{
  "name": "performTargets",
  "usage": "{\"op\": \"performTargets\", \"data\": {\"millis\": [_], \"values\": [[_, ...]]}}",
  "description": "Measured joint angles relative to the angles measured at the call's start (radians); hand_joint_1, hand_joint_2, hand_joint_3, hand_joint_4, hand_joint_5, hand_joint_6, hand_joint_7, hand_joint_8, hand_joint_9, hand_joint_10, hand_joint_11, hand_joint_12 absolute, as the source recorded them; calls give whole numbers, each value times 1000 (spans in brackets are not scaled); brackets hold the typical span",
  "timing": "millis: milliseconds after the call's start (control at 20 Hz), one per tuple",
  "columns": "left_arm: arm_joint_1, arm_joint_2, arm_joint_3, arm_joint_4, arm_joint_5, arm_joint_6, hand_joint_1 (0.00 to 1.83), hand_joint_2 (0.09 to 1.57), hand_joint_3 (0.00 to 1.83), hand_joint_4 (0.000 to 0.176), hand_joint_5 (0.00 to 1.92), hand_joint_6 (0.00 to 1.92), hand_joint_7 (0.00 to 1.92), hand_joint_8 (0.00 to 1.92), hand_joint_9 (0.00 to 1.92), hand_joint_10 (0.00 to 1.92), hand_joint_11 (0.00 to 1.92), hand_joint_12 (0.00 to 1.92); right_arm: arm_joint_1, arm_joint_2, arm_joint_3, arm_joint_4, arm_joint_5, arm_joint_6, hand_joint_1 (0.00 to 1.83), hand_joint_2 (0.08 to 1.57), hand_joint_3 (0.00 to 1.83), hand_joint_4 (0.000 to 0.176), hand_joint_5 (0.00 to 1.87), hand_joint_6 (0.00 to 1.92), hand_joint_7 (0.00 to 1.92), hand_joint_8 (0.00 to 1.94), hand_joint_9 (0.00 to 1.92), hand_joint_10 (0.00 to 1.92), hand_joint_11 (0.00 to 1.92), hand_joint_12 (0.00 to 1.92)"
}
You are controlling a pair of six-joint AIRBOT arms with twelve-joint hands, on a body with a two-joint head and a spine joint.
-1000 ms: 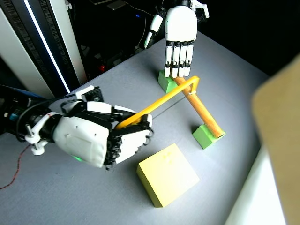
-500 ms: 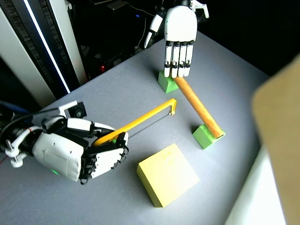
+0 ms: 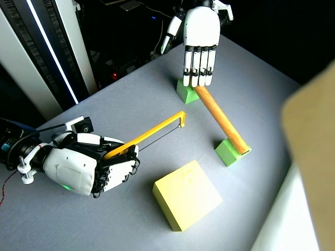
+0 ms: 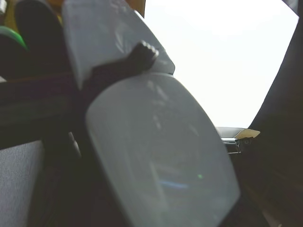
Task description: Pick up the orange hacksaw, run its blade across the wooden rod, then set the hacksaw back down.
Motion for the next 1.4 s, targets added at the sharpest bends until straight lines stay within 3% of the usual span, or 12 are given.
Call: {"op": "performTargets", "data": {"millis": [100, 150, 200, 250, 400, 450, 750, 1050, 1200, 1250, 1350, 1400], "values": [[-7, 0, 0, 2, 1, 0, 0, 1185, 0, 0, 89, 2, 71, 0, 71, 1, 0, 219, -11, -6, 19, -31, -7, 7, 1210, 1190, 3, 0, 724, 1234, 944, 1188, 974, 781, 898, 1298], [-12, 0, 0, 2, 1, 0, 0, 1184, 0, 0, 95, 4, 79, 4, 82, 6, 3, 222, -14, -8, 23, -30, -5, 8, 1128, 1209, 0, 0, 768, 1265, 810, 646, 896, 639, 812, 1311], [-24, -5, 0, 3, 3, 2, 0, 1186, 0, 0, 91, 2, 79, 3, 80, 4, 0, 222, -14, -8, 24, -30, -2, 8, 1138, 1150, 0, 0, 677, 595, 789, 370, 859, 522, 716, 1320], [-34, -11, 0, 4, 4, 5, 0, 1190, 2, 0, 89, 1, 77, 2, 75, 2, 0, 223, -21, -10, 24, -30, 6, 8, 1115, 1122, 0, 0, 696, 242, 790, 152, 804, 353, 534, 1341], [-26, -24, 0, 8, -16, 5, 0, 1189, 1, 0, 92, 2, 81, 3, 76, 2, 0, 225, -23, -18, 24, -40, 15, 12, 1099, 1112, 0, 0, 709, 88, 775, 49, 764, 214, 412, 1353], [-24, -24, 8, 16, -56, 5, 0, 1196, 3, 0, 93, 4, 79, 3, 75, 2, 2, 212, -23, -18, 24, -55, 19, 14, 915, 1044, 0, 0, 464, 3, 444, 1, 388, 16, 42, 1114], [-23, -35, 115, 19, -206, 5, 0, 1192, 0, 0, 84, 0, 68, 0, 66, 0, 0, 192, -13, 0, 19, -77, 53, 45, 603, 936, 0, 0, 4, 0, 1, 0, 1, 0, 0, 219], [-12, -82, 201, -17, -500, 13, 0, 1188, 0, 0, 106, 1, 82, 0, 75, 1, 0, 216, 46, 64, -31, -67, 97, 81, 540, 918, 0, 0, 0, 0, 0, 0, 0, 0, 0, 127], [7, -107, 249, -29, -655, 22, 0, 1195, 1, 0, 119, 1, 104, 1, 105, 2, 0, 300, 95, 121, -86, -78, 92, 103, 552, 978, 0, 0, 212, 22, 241, 16, 205, 29, 0, 759], [11, -114, 255, -31, -681, 23, 0, 1195, 1, 0, 119, 1, 104, 1, 105, 2, 0, 300, 105, 135, -97, -77, 91, 104, 552, 978, 0, 0, 212, 22, 241, 16, 205, 29, 0, 759], [17, -126, 259, -60, -738, 32, 70, 1223, 0, 22, 180, 0, 167, 1, 225, 0, 0, 547, 137, 183, -120, -87, 90, 101, 527, 1011, 0, 0, 540, 31, 623, 27, 565, 75, 167, 1175], [20, -134, 271, -88, -784, 31, 404, 1215, 1, 0, 407, 12, 419, 14, 588, 59, 328, 873, 155, 211, -119, -123, 85, 93, 579, 1090, 8, 0, 902, 290, 930, 520, 841, 851, 697, 1487]]}}
